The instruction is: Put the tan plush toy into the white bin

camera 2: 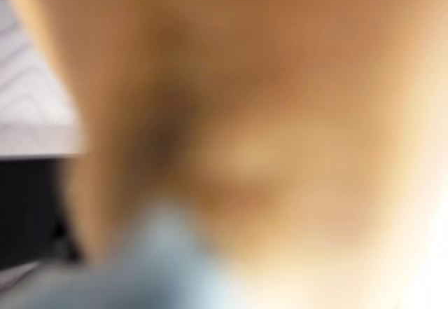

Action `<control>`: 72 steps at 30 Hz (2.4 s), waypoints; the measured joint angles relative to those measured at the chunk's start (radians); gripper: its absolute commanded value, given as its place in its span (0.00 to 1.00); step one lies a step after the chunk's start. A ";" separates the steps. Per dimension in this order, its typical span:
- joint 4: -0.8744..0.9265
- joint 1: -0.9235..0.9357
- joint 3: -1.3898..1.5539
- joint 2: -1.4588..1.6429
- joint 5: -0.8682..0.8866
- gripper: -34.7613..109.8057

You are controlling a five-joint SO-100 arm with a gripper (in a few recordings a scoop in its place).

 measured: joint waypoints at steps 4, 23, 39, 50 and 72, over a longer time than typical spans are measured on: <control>-0.002 0.005 -0.002 0.000 0.000 0.37; -0.020 -0.003 0.081 0.023 -0.002 0.24; 0.018 -0.005 0.038 0.169 -0.008 0.24; 0.018 -0.129 -0.011 0.407 -0.008 0.24; 0.035 -0.937 0.242 0.759 -0.216 0.24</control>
